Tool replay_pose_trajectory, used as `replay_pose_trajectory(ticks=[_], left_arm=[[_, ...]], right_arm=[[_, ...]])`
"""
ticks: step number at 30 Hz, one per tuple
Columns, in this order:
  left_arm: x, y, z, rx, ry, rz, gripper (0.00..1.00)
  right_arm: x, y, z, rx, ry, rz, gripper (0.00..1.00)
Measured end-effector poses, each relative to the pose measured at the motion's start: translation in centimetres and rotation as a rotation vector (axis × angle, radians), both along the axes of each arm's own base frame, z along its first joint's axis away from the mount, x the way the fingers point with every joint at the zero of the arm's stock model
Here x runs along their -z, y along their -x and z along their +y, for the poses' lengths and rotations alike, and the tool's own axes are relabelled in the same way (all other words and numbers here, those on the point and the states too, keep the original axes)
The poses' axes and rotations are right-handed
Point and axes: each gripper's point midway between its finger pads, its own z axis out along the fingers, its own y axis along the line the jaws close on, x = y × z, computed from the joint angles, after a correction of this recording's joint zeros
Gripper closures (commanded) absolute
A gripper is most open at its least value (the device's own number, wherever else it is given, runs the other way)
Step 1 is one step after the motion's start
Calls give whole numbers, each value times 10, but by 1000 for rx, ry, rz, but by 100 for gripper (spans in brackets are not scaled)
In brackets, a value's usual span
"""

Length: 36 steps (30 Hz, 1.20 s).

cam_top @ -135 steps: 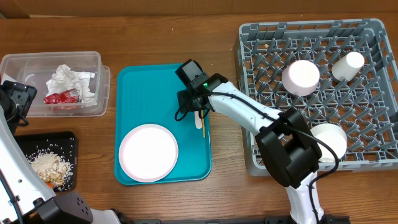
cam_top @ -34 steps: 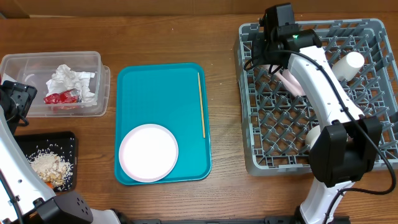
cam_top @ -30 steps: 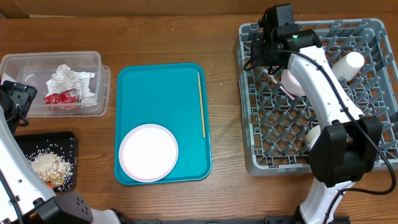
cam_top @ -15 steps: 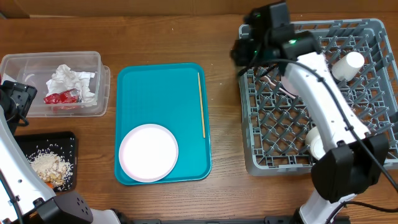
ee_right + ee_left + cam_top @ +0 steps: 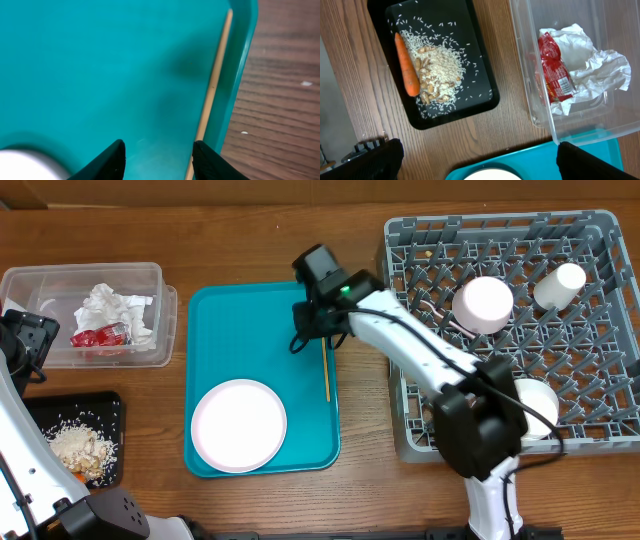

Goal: Sort waste into correct bins and load items into the dishwasher
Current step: 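Reach the right gripper to the wooden stick on the teal tray and grasp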

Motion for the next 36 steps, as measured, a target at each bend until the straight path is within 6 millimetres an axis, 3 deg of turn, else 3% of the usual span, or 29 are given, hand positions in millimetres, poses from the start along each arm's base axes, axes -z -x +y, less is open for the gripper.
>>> replay_pose_trajectory(ticks=[4,27,29,36], left_arm=[[0,0,0,0,0,0,0],[0,0,0,0,0,0,0],[0,0,0,0,0,0,0],[0,0,0,0,0,0,0]], right_arm=[[23,-2,-5,45,48,19,54],[59,0,-8,112,83,75,55],[59,1,-8,111,82,77,64],[62,1,-7,109,148,25,70]])
